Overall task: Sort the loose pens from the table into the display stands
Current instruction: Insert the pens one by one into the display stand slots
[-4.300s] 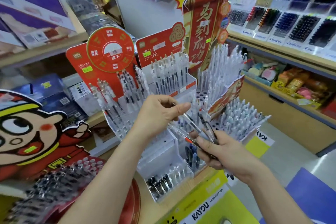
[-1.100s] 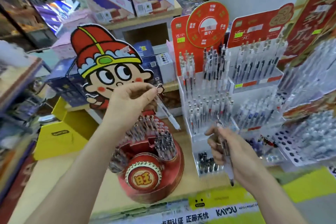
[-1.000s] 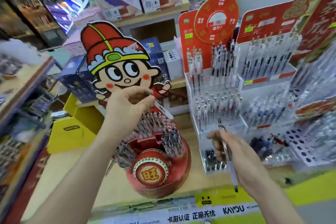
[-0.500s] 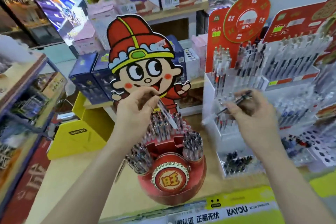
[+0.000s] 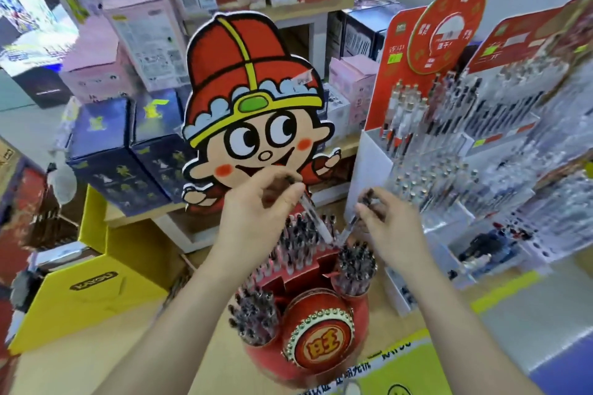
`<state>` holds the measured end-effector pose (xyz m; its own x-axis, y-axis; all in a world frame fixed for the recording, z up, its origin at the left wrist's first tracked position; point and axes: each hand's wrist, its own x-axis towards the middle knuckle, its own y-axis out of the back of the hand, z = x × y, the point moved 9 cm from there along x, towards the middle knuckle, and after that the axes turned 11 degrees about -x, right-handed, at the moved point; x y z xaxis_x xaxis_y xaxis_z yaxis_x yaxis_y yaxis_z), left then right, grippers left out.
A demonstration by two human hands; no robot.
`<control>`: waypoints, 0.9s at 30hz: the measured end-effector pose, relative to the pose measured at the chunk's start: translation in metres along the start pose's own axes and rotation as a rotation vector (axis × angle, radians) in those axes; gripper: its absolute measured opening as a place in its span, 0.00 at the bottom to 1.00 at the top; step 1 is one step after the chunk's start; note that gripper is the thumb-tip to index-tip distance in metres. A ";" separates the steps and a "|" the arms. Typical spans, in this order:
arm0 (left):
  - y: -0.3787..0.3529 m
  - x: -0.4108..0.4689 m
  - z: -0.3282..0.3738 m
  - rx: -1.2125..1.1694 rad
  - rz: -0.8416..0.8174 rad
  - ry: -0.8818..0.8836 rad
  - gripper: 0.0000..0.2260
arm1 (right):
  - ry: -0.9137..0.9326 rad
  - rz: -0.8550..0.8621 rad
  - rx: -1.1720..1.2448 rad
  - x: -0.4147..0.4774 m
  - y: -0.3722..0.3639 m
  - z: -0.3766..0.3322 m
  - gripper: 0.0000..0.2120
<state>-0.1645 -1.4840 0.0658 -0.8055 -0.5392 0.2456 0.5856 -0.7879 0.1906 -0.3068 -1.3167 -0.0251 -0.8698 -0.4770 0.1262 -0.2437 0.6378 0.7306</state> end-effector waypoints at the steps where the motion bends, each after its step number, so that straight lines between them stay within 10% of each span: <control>1: -0.002 0.001 0.000 -0.009 -0.007 -0.003 0.07 | -0.007 -0.005 0.019 0.000 -0.001 0.001 0.06; 21: -0.022 0.017 0.012 -0.065 -0.040 -0.054 0.07 | 0.212 -0.133 -0.539 0.000 -0.024 -0.033 0.11; 27: -0.024 0.018 0.016 -0.063 -0.042 -0.063 0.07 | 0.045 -0.272 -0.304 0.000 -0.027 -0.013 0.13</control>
<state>-0.1922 -1.4701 0.0805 -0.8210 -0.4870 0.2979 0.5427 -0.8277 0.1427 -0.2950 -1.3419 -0.0356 -0.7700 -0.6336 -0.0748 -0.3183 0.2799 0.9057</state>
